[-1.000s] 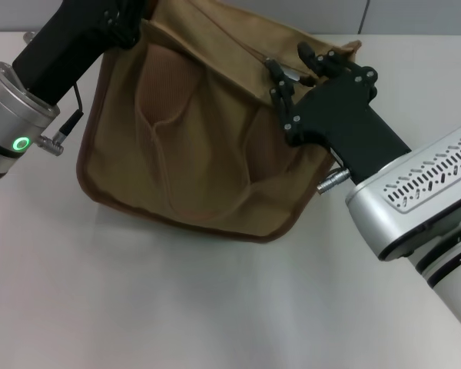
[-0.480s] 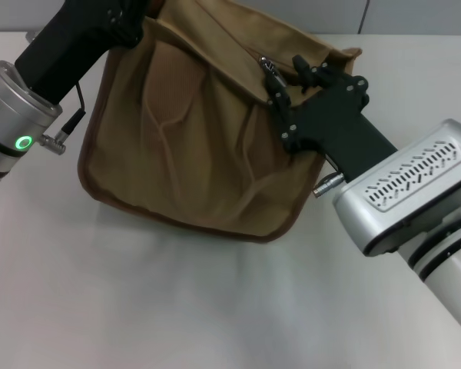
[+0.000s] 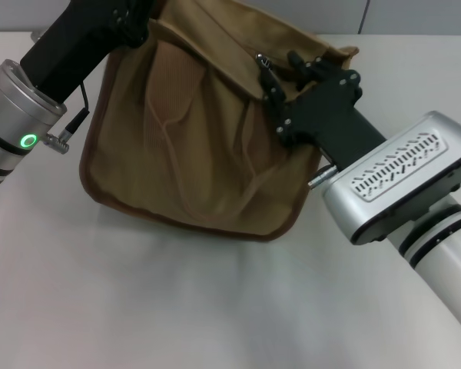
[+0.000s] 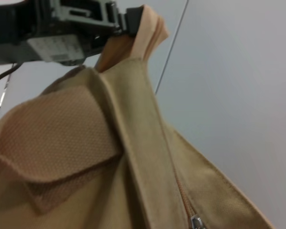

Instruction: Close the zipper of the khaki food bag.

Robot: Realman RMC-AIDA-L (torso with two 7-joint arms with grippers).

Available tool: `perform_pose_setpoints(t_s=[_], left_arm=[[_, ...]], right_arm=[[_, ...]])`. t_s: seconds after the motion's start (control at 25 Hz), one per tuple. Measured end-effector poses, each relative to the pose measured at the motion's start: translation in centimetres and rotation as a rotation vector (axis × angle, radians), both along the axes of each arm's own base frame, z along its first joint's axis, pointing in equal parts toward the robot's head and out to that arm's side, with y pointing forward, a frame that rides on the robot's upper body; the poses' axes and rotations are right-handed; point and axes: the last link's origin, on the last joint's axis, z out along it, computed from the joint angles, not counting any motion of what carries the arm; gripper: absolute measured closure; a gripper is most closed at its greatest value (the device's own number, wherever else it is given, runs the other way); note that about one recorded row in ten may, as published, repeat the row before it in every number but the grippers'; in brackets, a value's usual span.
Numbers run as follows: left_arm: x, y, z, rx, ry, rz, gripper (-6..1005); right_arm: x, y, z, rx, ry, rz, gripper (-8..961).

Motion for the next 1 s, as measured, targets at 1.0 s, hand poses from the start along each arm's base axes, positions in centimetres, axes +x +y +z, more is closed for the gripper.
perform_pose_setpoints(t_s=[1.0], left_arm=[[0.08,0.05,-0.01,0.003,-0.002,0.0,973]], right_arm=[[0.61,1.06,0.38,0.046,0.018,-0.002,607]])
